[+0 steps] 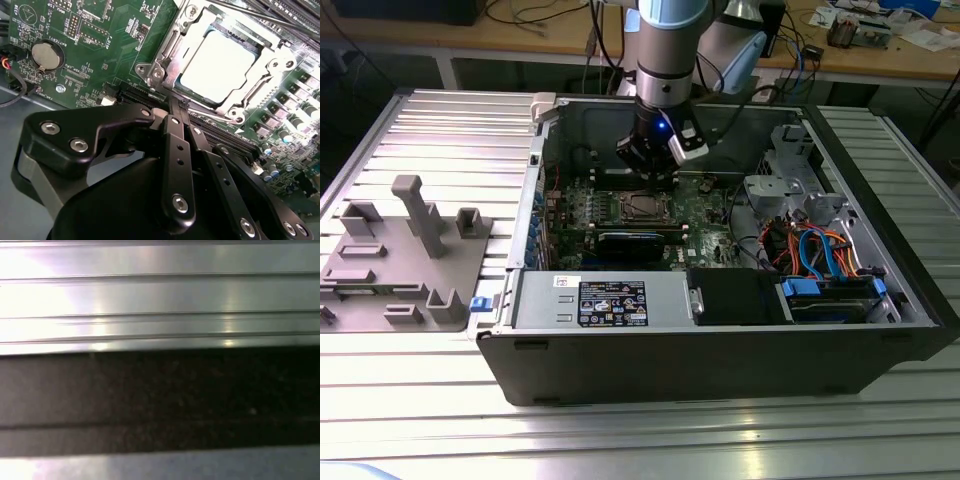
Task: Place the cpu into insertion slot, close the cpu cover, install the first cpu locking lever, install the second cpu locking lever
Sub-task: 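Install the first cpu locking lever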
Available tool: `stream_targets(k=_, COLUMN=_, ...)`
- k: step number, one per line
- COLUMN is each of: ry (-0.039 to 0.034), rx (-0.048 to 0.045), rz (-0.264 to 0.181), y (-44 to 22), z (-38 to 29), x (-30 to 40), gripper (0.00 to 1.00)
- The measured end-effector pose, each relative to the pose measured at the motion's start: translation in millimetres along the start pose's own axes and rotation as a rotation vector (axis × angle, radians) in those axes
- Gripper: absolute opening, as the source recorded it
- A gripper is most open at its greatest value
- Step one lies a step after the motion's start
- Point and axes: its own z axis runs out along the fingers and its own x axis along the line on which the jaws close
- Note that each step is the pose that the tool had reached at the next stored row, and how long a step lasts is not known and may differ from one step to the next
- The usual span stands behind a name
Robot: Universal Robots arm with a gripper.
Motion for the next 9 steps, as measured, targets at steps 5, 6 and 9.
stream_targets(k=5, ry=0.0002, rx=0.0001, rz=-0.003, y=-0.2, z=2.6, x=-0.2, gripper=0.11)
stream_targets(k=6, ry=0.0004, rx=0.0003, rz=-0.003, y=-0.2, z=2.8, x=-0.2, gripper=0.11)
stream_targets(k=9, ry=0.0001, rx=0.0000, rz=-0.002, y=-0.2, z=3.0, x=-0.3, gripper=0.11)
